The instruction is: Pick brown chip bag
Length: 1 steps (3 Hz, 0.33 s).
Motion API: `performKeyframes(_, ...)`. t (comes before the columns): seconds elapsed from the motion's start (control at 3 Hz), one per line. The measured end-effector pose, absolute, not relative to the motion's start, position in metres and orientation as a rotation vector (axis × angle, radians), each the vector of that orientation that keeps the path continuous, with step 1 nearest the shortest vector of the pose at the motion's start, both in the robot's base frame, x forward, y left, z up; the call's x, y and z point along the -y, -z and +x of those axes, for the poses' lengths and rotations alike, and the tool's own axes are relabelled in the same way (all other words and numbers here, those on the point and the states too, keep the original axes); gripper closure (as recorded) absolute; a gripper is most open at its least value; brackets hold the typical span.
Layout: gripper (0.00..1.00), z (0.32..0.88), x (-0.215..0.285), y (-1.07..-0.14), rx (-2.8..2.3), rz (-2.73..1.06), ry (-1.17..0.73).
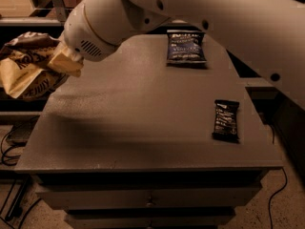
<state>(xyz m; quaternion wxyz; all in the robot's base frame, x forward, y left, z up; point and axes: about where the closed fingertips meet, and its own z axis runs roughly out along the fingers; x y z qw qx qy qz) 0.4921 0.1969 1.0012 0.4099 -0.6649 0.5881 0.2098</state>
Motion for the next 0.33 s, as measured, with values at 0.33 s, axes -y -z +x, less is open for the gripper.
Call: performKeyframes(0.33, 1.00, 0.4920, -0.1969, -1.0013, -1.481, -1.674, -0.528)
